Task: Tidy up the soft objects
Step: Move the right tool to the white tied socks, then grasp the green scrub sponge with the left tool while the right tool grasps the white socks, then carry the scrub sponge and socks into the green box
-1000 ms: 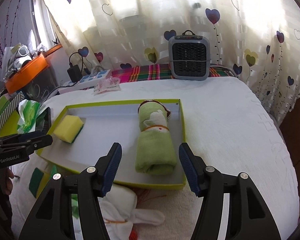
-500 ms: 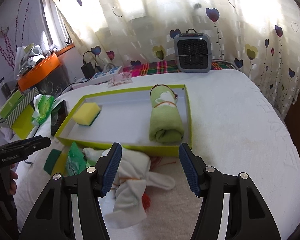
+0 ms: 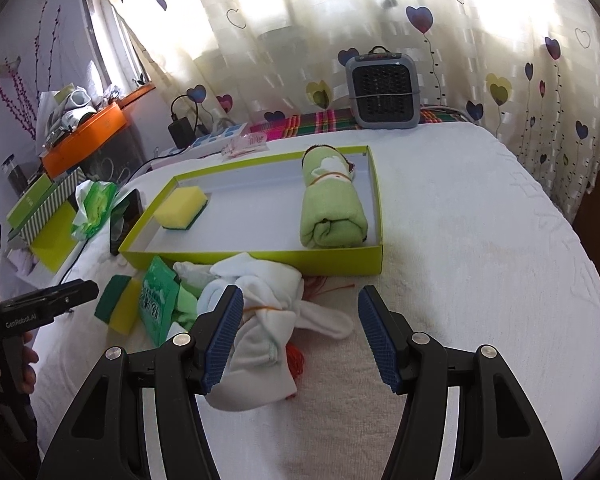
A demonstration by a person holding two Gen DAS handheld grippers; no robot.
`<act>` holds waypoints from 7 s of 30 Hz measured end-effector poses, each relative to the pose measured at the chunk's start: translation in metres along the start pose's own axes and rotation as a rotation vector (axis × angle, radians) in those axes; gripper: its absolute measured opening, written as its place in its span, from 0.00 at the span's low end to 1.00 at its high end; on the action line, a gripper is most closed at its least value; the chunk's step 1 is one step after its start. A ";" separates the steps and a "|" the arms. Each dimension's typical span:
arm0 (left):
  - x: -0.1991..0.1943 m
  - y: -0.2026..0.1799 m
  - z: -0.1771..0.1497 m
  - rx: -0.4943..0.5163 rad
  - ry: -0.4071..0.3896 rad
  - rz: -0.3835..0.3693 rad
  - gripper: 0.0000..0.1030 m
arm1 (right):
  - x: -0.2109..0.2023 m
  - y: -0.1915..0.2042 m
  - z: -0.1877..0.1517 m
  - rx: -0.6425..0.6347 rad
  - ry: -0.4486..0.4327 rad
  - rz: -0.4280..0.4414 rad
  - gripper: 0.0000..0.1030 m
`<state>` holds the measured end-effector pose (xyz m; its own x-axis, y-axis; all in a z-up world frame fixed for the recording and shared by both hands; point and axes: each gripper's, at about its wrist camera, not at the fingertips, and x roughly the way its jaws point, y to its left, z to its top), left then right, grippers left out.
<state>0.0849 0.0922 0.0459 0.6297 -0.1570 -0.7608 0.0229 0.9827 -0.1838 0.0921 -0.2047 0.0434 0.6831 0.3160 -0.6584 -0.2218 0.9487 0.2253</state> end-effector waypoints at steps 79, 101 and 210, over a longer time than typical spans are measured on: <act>0.029 -0.013 -0.014 -0.022 0.047 -0.048 0.46 | 0.027 0.006 -0.010 0.021 0.084 0.061 0.33; 0.014 -0.018 -0.014 0.005 0.010 -0.027 0.45 | 0.016 0.003 -0.010 0.022 0.056 0.041 0.33; 0.088 -0.044 0.079 0.148 0.068 0.026 0.45 | 0.117 0.032 0.081 -0.105 0.070 -0.035 0.33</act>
<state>0.2007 0.0431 0.0364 0.5774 -0.1331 -0.8055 0.1246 0.9894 -0.0742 0.2210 -0.1377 0.0320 0.6425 0.2789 -0.7137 -0.2726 0.9537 0.1273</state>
